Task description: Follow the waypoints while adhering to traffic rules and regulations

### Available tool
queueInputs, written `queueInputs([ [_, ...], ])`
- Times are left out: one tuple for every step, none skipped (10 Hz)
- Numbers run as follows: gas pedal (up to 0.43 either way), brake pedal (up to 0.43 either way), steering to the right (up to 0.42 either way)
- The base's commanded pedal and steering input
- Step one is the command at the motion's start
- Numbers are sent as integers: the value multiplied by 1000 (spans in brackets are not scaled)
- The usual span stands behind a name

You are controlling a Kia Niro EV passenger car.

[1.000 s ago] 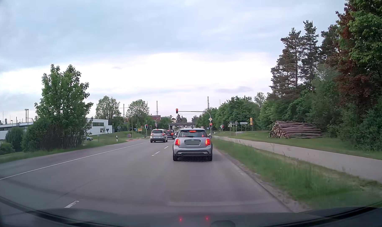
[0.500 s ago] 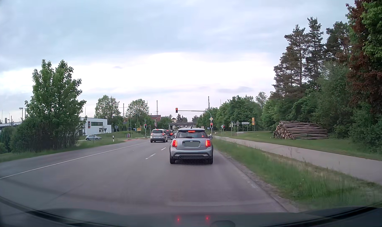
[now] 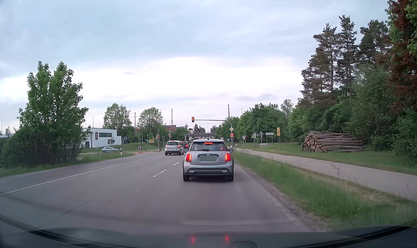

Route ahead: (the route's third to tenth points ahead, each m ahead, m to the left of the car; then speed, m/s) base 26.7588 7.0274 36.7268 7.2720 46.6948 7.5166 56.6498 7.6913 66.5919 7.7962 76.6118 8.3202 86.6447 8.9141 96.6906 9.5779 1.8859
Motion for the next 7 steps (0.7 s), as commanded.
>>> queueInputs([
  [0,0,-16],
  [0,0,-17],
  [0,0,-16],
  [0,0,-17],
  [0,0,-17],
  [0,0,-17],
  [0,0,-17],
])
